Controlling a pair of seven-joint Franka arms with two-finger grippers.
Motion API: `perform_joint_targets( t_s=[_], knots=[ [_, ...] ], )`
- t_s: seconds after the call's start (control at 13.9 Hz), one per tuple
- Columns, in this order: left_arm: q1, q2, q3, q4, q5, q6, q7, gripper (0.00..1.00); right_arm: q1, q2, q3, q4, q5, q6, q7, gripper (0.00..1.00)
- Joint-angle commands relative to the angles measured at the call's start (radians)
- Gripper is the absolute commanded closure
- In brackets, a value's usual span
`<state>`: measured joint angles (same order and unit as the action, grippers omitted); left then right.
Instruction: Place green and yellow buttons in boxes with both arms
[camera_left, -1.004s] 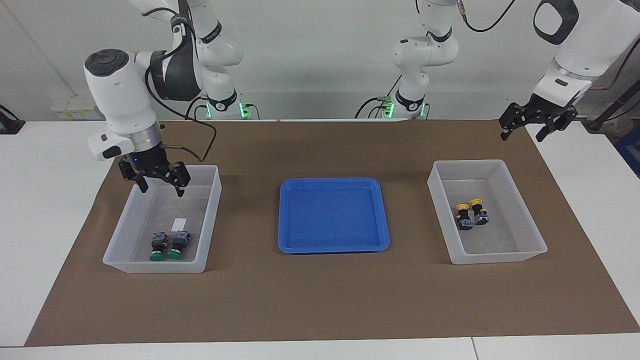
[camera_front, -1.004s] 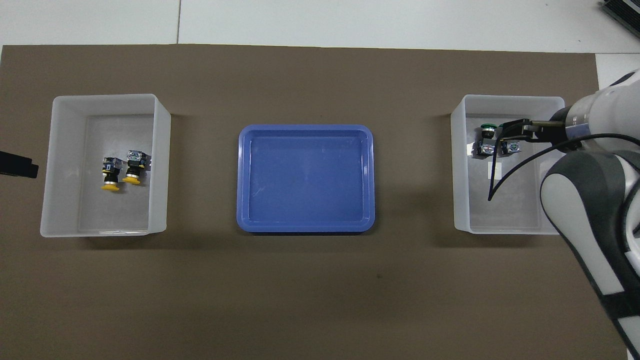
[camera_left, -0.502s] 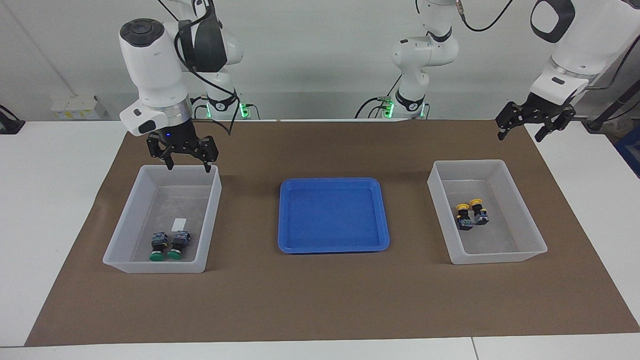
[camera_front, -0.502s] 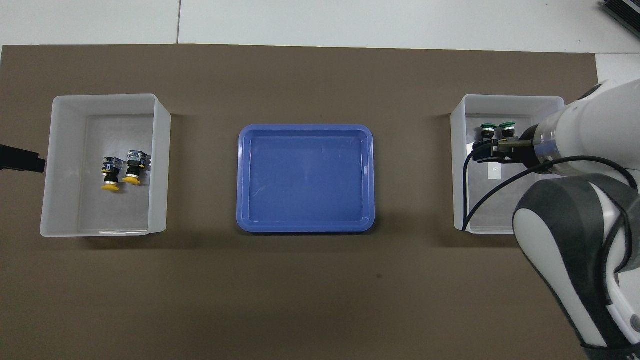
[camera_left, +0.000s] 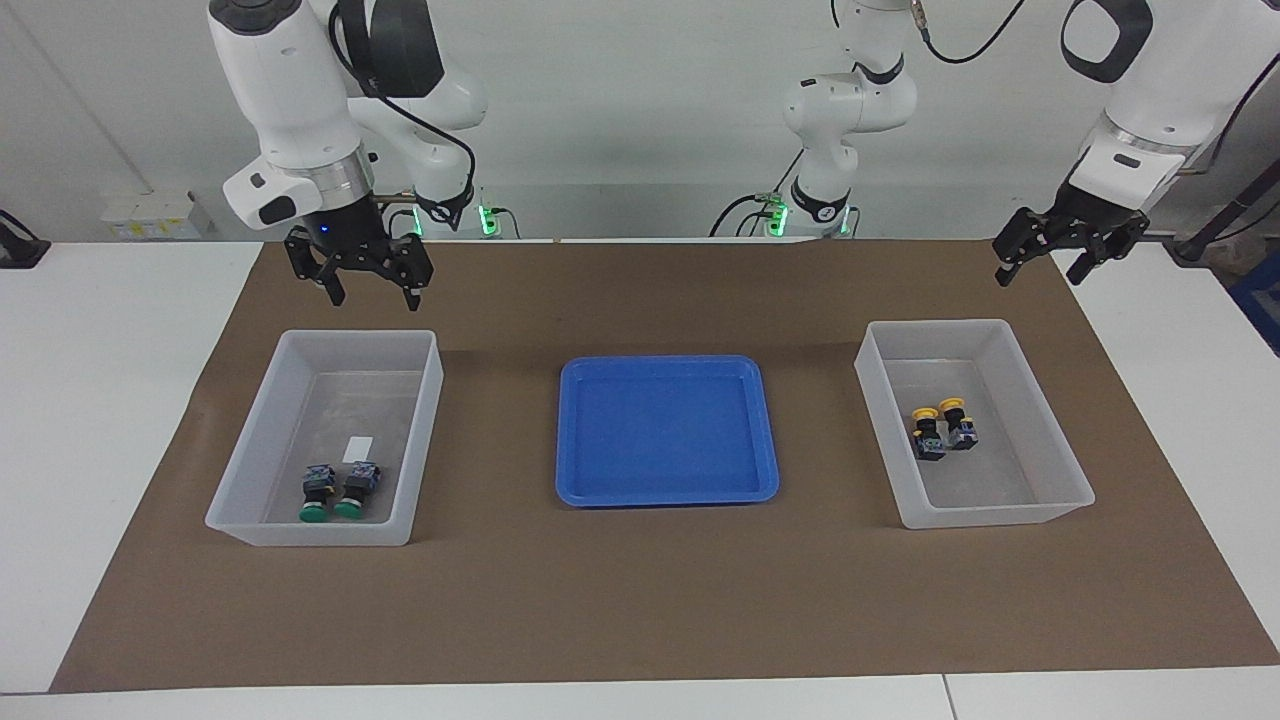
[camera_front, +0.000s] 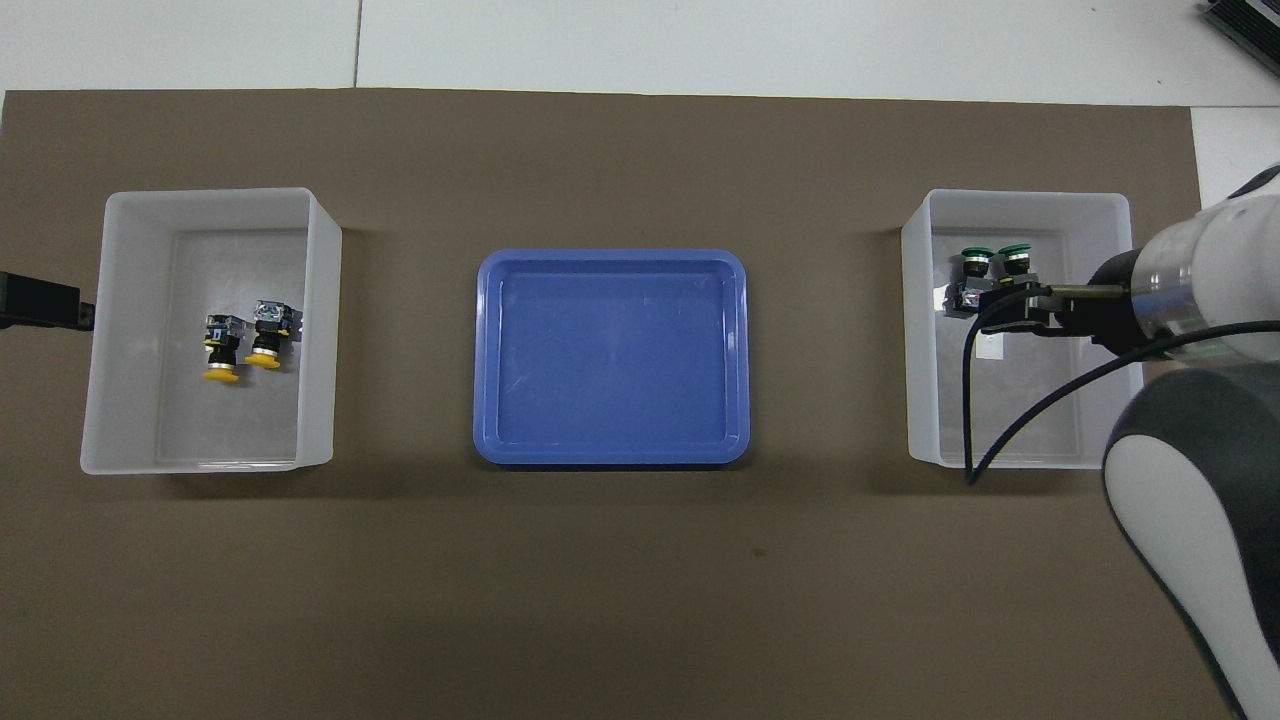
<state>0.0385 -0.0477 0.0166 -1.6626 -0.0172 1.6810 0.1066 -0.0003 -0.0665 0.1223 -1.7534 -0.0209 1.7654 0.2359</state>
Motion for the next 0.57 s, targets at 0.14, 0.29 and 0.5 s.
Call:
perform_joint_targets(
  t_s=[0.14,0.29,0.5],
  knots=[
    [-0.011,-0.007,0.000,-0.008,0.008,-0.001,-0.010,0.00,-0.017,0.019,0.003,0.087,0.041,-0.089,-0.043,0.00],
    [-0.011,-0.007,-0.001,-0.008,0.008,-0.001,-0.015,0.00,-0.021,0.017,0.003,0.089,0.039,-0.089,-0.073,0.00],
    [-0.009,-0.007,-0.003,-0.008,0.008,0.003,-0.012,0.00,-0.011,0.019,0.002,0.101,0.026,-0.109,-0.076,0.00]
  ],
)
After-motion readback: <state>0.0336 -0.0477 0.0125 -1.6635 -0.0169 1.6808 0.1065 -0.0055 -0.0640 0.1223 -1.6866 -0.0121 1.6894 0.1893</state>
